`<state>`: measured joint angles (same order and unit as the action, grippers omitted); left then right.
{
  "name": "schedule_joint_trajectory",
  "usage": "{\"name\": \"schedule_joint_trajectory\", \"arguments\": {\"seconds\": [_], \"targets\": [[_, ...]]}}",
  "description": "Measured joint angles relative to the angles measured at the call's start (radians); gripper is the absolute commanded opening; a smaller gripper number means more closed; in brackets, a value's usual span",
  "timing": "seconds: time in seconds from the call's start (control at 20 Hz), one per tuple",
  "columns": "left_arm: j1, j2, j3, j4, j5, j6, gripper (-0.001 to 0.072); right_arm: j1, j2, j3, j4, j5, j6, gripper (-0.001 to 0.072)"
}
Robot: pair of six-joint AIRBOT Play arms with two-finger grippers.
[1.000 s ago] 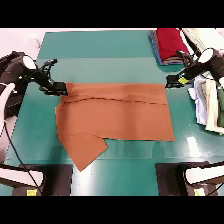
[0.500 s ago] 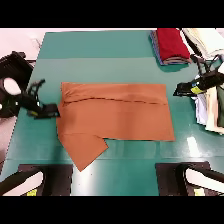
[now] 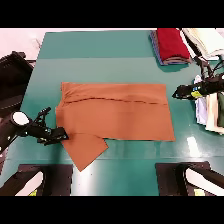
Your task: Fold the shirts.
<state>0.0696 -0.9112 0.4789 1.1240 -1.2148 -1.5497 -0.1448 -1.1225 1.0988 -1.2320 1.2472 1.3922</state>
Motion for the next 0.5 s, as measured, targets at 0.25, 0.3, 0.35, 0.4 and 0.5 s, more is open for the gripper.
{"name": "schedule_joint_trajectory", "arguments": {"seconds": [0.25,0.3,0.35,0.4,0.5], "targets": [[0.0,0.005,-0.049,-0.159,0.052,0.077,0.0024,-0.005,0.006,-0.011,0.008,0.036,0.0,0.0385],[0.0,0.006,-0.052,-0.179,0.047,0.098,0.0024,-0.013,0.011,-0.026,0.008,0.048,-0.002,0.0385],[0.0,0.006,-0.053,-0.188,0.043,0.116,0.0023,-0.026,0.021,-0.053,0.006,0.06,-0.004,0.0386],[0.0,0.008,-0.05,-0.199,0.036,0.127,0.0023,-0.043,0.032,-0.088,0.005,0.067,-0.005,0.0388],[0.0,0.018,-0.038,-0.208,0.03,0.145,0.0023,-0.098,0.064,-0.187,0.003,0.084,-0.013,0.056]]}}
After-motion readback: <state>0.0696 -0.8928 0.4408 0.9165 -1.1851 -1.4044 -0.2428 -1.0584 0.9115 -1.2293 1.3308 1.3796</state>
